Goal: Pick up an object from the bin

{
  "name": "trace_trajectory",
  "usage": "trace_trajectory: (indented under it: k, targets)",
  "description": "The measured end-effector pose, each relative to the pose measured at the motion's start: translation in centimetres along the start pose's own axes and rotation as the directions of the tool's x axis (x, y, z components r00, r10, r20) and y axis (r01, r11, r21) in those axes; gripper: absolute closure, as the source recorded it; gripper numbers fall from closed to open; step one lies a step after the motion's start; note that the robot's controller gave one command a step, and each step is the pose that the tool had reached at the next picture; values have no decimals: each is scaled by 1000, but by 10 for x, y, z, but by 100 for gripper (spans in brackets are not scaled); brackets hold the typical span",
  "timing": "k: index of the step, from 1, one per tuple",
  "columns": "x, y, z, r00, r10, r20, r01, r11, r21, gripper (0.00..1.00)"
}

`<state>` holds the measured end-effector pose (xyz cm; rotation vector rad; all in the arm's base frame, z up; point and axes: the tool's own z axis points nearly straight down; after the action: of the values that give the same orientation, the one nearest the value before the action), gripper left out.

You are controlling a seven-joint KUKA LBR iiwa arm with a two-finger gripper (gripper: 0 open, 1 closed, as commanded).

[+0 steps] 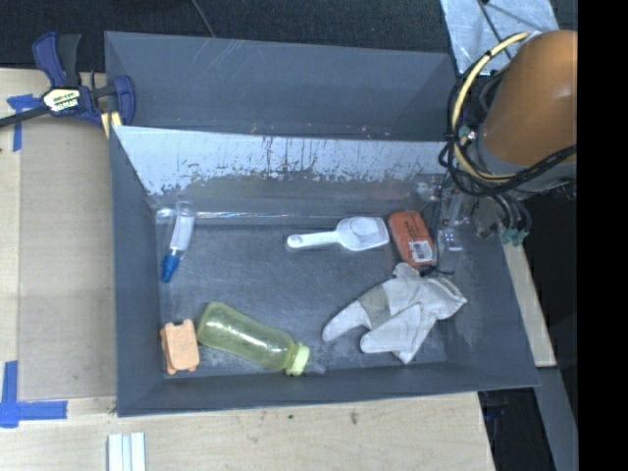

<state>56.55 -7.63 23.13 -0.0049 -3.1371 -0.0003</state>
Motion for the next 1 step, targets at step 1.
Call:
trace_trajectory:
  k: [1]
  targets:
    - [-1, 0, -5, 1000, -2, 8, 2, 1000, 1, 0]
